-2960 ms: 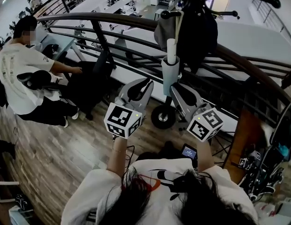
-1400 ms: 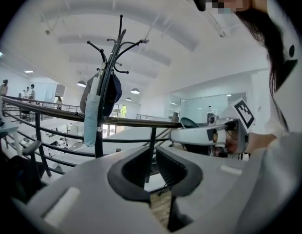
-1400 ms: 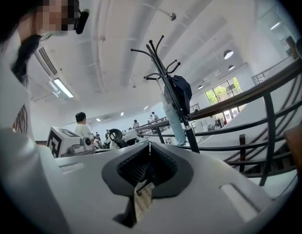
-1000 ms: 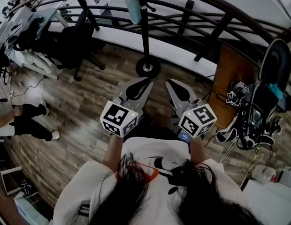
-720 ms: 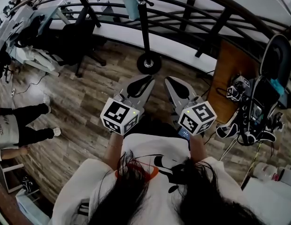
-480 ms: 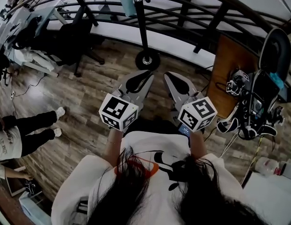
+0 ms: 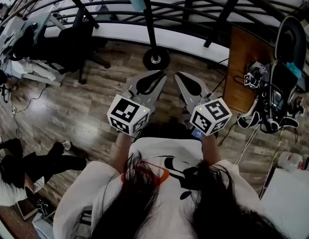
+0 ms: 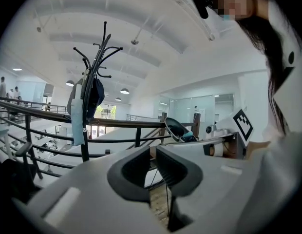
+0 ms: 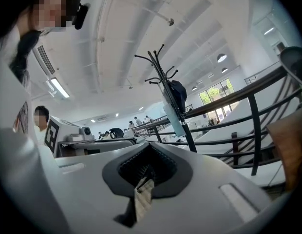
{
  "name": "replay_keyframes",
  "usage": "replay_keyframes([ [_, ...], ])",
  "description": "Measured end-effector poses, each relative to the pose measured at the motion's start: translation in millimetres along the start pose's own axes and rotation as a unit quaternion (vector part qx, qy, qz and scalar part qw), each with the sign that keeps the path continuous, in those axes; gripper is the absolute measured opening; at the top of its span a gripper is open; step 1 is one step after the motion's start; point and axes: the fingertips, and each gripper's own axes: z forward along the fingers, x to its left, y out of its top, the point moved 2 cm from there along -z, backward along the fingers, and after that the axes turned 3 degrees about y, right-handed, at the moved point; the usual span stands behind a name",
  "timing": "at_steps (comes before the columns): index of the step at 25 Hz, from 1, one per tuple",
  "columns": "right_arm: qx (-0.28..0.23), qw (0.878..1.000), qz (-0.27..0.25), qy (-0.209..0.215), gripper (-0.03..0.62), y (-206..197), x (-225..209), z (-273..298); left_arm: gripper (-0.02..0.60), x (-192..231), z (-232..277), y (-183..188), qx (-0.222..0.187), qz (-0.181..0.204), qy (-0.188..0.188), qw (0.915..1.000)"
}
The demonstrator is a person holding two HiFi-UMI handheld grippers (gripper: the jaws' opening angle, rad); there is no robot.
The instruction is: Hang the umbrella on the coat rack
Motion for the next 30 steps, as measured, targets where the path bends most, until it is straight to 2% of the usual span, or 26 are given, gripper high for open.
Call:
replay_keyframes([
  [10,0.006,1.000,-0.002,-0.026,0.009,-16,31,9,0.035,8,-30,-9,0.005,-0.001,-0.030,0.9995],
  [30,0.014,0.999,-0.015,-0.032,0.014,-19,37,10,0.035,10,-35,-15,0.005,-0.008,-0.039,0.9992],
])
